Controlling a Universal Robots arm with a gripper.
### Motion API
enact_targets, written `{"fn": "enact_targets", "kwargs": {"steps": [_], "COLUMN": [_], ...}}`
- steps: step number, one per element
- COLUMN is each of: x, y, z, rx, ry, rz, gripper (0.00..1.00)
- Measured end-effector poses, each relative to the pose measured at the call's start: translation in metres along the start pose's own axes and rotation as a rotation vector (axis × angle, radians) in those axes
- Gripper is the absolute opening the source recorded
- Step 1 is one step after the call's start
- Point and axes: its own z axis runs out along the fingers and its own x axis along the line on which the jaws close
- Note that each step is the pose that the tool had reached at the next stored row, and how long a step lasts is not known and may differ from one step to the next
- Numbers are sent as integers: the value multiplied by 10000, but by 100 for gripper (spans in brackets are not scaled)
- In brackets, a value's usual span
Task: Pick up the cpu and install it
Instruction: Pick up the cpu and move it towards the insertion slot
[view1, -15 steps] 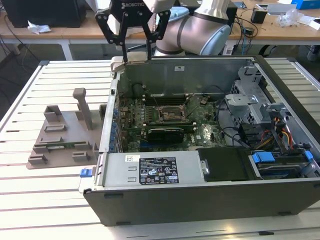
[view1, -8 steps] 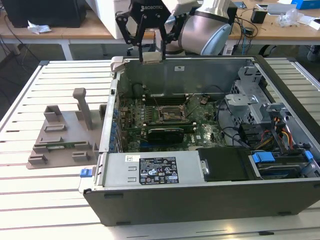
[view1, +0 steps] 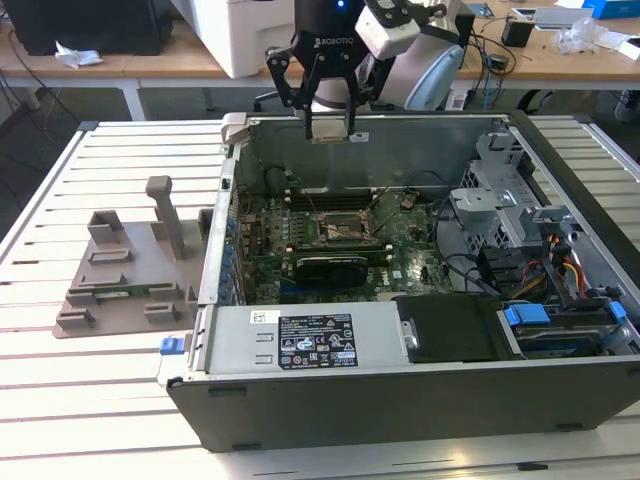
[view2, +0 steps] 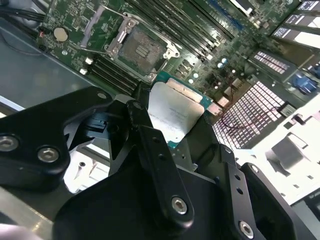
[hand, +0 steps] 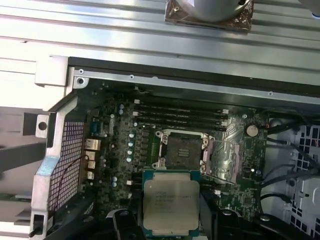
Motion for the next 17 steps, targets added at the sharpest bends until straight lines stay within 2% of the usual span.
{"fn": "enact_targets", "kwargs": {"steps": [11, 14, 15, 17], "x": [-191, -248, -273, -297], "y": [-5, 1, 7, 15], "z": [130, 197, 253, 311], "rx": [8, 20, 23, 31], "ry": [0, 3, 3, 5], "rz": [-1, 0, 0, 0], "gripper": [55, 55, 55, 55]}}
